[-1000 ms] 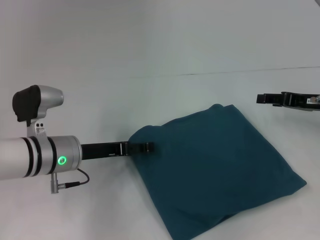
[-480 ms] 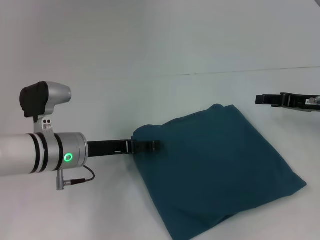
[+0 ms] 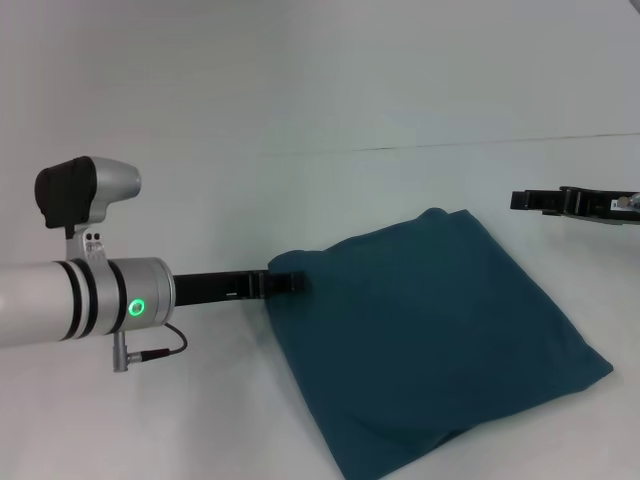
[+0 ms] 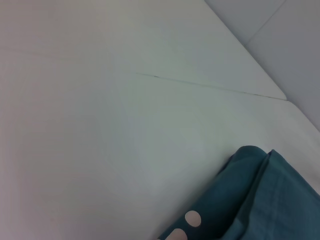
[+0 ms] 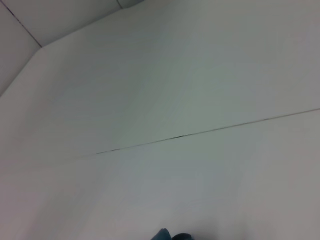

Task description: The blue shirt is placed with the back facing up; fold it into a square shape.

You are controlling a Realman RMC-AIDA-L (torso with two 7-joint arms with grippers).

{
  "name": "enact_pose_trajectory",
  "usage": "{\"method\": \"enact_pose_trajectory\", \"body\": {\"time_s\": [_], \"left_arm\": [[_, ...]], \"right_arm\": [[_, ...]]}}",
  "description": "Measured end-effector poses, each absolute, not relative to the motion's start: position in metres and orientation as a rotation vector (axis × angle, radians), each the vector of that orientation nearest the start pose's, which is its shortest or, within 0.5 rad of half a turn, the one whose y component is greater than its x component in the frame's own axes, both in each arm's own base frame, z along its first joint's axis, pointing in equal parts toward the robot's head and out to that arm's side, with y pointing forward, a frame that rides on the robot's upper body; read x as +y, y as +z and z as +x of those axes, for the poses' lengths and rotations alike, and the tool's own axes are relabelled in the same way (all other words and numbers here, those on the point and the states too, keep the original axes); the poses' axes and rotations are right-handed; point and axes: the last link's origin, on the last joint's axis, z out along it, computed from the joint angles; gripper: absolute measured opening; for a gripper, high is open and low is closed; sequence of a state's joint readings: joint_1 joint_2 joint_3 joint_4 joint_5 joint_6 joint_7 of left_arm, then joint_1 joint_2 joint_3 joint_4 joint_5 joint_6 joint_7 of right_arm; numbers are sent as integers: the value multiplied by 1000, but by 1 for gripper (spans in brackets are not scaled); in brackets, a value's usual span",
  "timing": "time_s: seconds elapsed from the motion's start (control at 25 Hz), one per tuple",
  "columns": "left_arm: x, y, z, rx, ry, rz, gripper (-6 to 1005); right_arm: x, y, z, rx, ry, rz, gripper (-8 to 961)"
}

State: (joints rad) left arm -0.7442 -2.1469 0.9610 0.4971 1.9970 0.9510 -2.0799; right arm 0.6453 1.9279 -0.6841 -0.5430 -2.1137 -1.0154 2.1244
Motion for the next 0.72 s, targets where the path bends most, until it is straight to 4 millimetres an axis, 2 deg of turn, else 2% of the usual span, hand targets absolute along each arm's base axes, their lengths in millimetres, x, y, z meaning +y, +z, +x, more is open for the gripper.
{"method": "enact_pose_trajectory", "body": {"time_s": [0.32,0.72], "left_arm": [[399,-79,-221,-1402,-481,-2369,290],[407,-78,-215,-1386,-484,-2351,108]], "right_arm": [[414,60,316,1438,485,-2006,659],[414,60,317,1438,485,-2004,658]]}}
